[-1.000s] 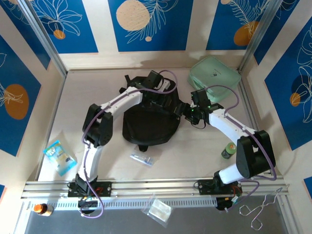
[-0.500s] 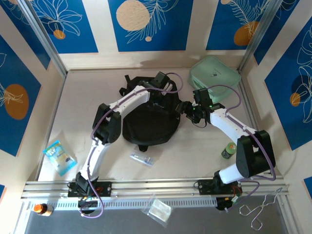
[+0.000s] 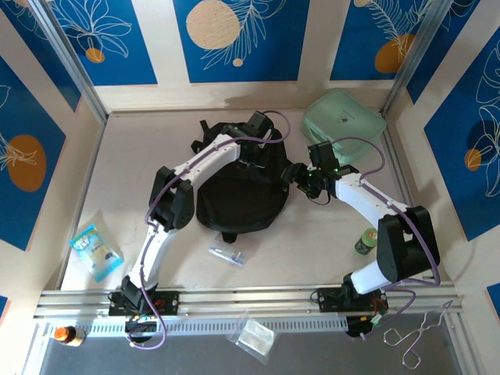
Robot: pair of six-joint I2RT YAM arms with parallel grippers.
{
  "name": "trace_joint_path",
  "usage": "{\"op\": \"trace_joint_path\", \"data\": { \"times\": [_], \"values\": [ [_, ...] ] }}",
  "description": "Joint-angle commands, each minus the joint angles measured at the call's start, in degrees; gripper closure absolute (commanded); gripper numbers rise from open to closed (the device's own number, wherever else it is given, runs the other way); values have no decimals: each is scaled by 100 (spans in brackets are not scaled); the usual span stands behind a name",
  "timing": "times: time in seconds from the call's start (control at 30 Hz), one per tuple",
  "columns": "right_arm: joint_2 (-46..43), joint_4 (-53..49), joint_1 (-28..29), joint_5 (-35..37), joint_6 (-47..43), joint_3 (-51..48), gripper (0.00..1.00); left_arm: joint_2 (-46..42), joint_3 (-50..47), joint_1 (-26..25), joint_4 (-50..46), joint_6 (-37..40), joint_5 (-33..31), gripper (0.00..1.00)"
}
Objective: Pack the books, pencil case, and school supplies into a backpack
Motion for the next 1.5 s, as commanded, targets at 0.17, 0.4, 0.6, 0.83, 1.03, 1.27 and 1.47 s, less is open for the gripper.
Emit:
{"op": "trace_joint_path", "data": {
  "times": [0.17, 0.4, 0.6, 0.83, 1.03, 1.27, 1.47],
  "values": [
    [66, 19, -25, -62, 57, -40, 34, -66, 167, 39, -172, -105, -158, 100],
    [183, 46, -27, -98, 37, 15, 34, -496, -89, 67, 8, -48, -297, 100],
    [337, 24, -21, -117, -39, 120, 34, -976, -724, 139, 393, -54, -299, 100],
    [776, -279, -9, -197, -292, 600, 35, -1115, -1107, 224, 512, -95, -277, 100],
    [1180, -589, 21, -136, -443, 987, 37, -884, -837, 214, 512, 250, 669, 84],
    [1339, -605, 61, -205, -426, 976, 38, -506, -588, 210, 213, 703, 720, 60],
    [1367, -567, 79, -240, -381, 941, 38, -148, -281, 214, 55, 729, 807, 62]
  ]
}}
